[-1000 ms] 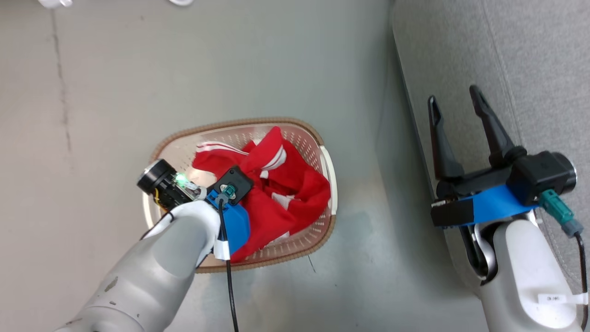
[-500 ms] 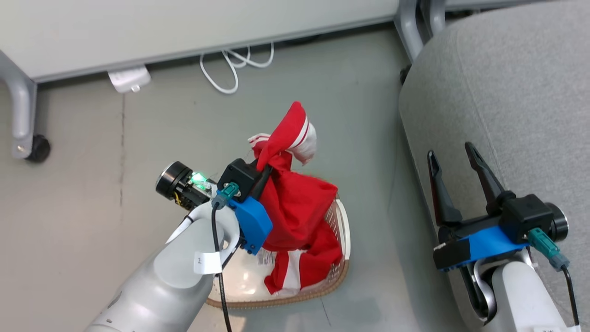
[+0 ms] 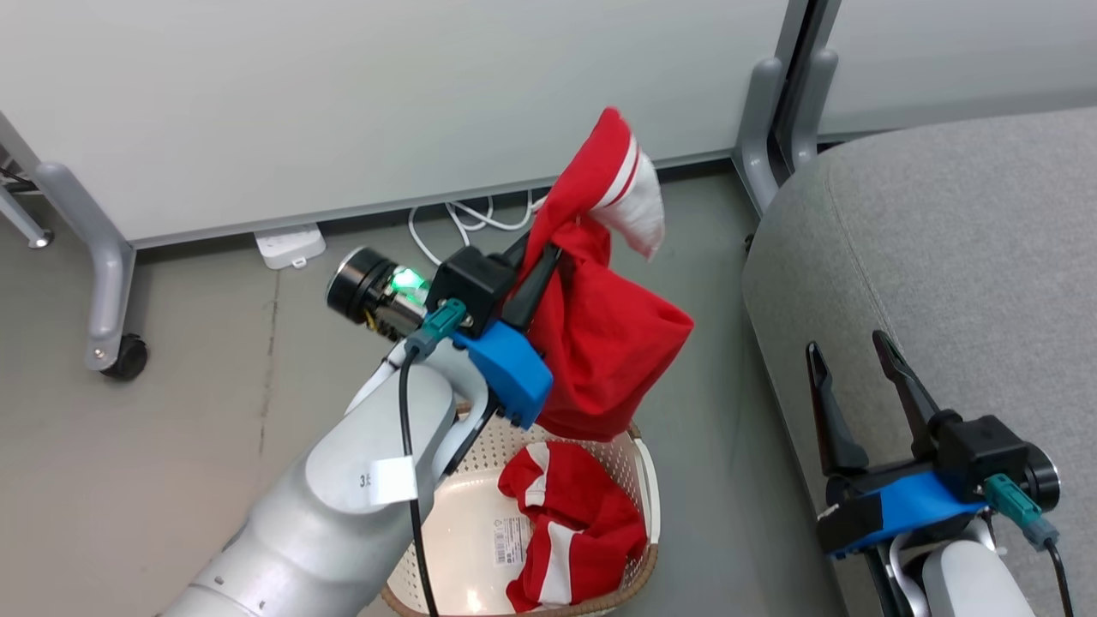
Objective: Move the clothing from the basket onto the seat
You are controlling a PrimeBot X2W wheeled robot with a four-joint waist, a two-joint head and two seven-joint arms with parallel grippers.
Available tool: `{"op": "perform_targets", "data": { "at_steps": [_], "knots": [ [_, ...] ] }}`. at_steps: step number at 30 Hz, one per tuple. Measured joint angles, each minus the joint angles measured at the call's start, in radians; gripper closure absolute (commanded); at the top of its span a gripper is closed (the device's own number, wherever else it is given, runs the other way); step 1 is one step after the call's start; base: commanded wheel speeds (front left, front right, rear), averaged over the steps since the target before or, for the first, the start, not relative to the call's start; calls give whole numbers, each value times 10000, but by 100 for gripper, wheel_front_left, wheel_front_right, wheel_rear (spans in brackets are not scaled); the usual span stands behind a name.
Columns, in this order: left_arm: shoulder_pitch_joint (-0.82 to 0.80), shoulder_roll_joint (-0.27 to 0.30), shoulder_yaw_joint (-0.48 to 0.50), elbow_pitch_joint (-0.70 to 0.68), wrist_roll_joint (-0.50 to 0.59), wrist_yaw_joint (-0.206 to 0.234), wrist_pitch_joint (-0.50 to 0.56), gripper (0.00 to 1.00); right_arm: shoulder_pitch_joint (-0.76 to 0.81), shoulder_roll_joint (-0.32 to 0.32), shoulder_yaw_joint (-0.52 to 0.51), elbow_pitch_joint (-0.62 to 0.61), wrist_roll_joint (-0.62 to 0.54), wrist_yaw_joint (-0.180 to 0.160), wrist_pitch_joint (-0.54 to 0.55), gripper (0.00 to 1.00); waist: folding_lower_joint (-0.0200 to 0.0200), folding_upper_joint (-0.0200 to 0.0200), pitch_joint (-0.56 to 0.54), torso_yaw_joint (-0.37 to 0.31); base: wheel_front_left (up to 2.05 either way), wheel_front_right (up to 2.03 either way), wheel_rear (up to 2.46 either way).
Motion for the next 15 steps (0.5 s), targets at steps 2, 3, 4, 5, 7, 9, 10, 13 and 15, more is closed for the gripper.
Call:
{"op": "perform_targets", "data": {
  "at_steps": [2, 3, 4, 5, 7, 9, 10, 13, 15],
  "knots": [
    [-154, -77, 33, -96, 4, -13, 0, 100, 129, 0, -17, 17, 19, -2, 0, 0, 0, 0, -140, 61, 0, 0, 0],
    [-196, -105, 46, -128, 2, -27, 0, 100, 186, 0, -8, 36, 35, -2, 0, 0, 0, 0, -206, 90, 0, 0, 0],
    [-217, -146, 42, -159, 2, -42, 0, 100, 227, 0, 2, 44, 40, -2, 0, 0, 0, 0, -274, 118, 0, 0, 0],
    [-230, -196, 29, -169, 0, -61, 0, 100, 277, 0, 17, 44, 42, -2, 0, 0, 0, 0, -338, 142, 0, 0, 0],
    [-257, -268, -27, -169, -15, -128, 0, 100, 371, 0, 40, 88, 86, 0, 0, 0, 1, 0, -468, 183, 0, 0, 0],
    [-267, -303, -73, -150, -27, -146, 0, 100, 423, 0, 73, 98, 123, 0, 0, 0, 1, 0, -582, 207, 0, 0, 0],
    [-267, -305, -92, -123, -33, -163, 0, 100, 464, 0, 96, 100, 140, 0, 0, 0, 0, 0, -635, 213, 0, 0, 0],
    [-267, -313, -163, -48, -96, -219, 0, 100, 553, 2, 132, 104, 194, -2, 0, 0, 0, 0, -765, 213, 0, 0, 0],
    [-267, -318, -213, -23, -102, -222, 0, 100, 558, 0, 167, 77, 194, -2, 0, 0, 1, 0, -817, 215, 0, 0, 0]
  ]
}}
